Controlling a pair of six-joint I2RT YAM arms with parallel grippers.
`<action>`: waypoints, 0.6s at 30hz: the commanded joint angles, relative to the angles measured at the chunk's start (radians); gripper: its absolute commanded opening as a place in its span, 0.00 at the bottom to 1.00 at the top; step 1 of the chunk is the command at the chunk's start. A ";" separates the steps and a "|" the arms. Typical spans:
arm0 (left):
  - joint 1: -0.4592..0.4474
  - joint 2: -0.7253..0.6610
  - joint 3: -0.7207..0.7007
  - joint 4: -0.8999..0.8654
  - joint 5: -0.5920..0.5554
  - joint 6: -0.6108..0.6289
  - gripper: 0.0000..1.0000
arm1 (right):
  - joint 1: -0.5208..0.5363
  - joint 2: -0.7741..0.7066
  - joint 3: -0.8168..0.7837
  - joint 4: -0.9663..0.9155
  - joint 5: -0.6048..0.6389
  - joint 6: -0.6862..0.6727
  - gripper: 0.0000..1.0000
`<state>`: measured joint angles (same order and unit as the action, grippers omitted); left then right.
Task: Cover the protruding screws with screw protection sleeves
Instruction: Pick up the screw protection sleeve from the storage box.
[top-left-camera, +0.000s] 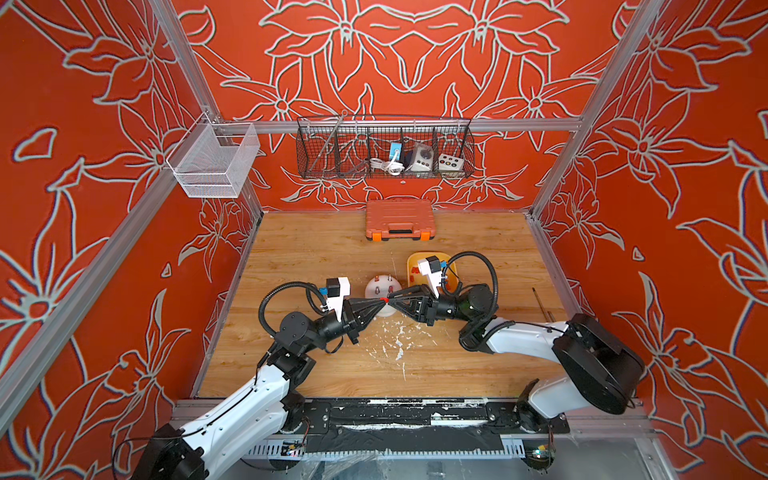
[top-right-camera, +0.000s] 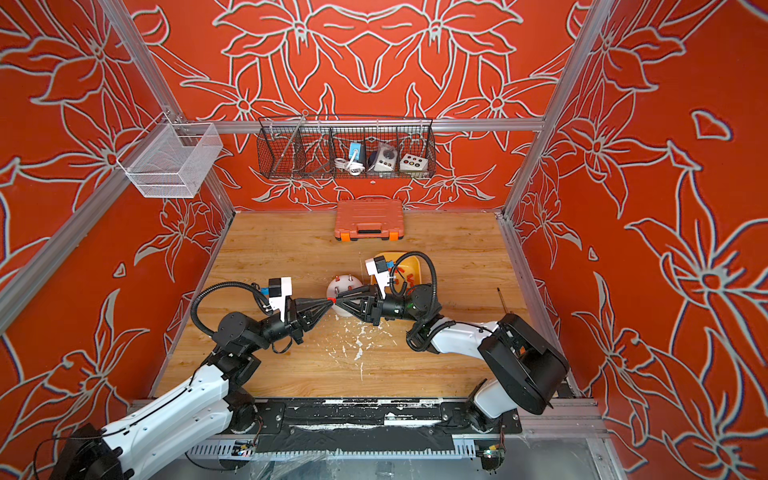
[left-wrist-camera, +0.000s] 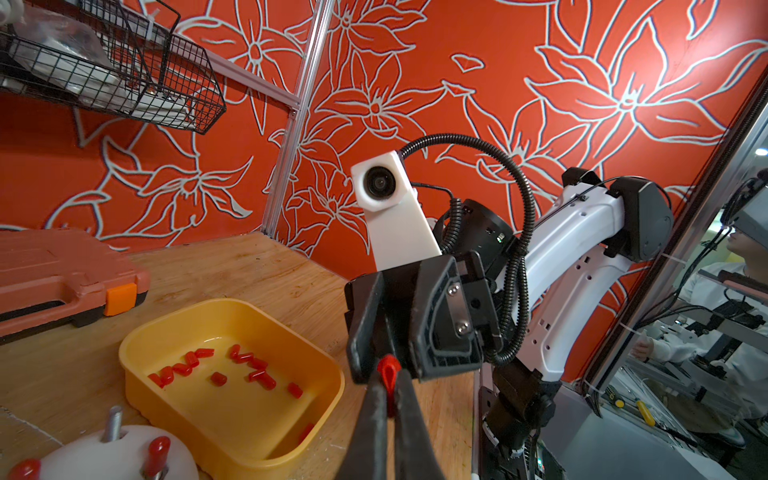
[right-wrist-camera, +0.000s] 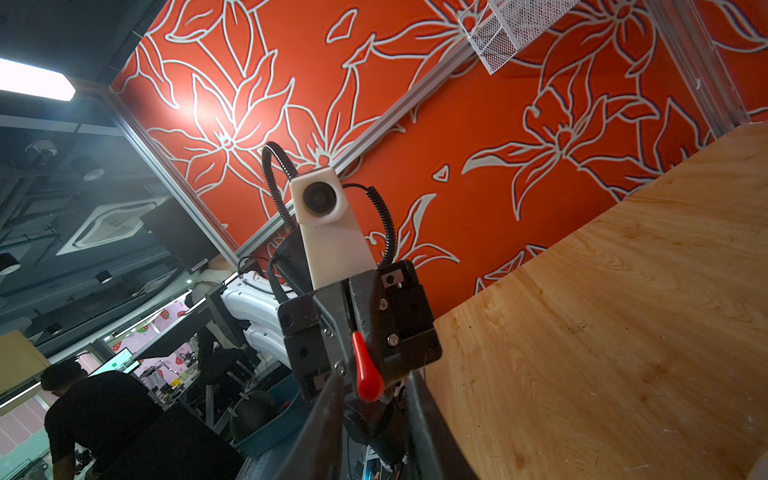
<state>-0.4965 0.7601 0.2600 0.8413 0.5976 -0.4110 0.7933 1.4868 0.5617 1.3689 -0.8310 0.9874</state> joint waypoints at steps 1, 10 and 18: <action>0.004 -0.013 -0.013 0.004 -0.002 0.011 0.00 | 0.007 -0.010 0.013 0.041 -0.018 0.018 0.38; 0.004 0.004 -0.013 0.021 0.003 0.006 0.00 | 0.012 0.020 0.052 0.041 -0.042 0.026 0.34; 0.004 0.004 -0.010 0.018 0.010 0.008 0.00 | 0.012 0.025 0.060 0.041 -0.053 0.030 0.23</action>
<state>-0.4965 0.7650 0.2596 0.8391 0.5968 -0.4088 0.7979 1.5051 0.5953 1.3689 -0.8585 1.0088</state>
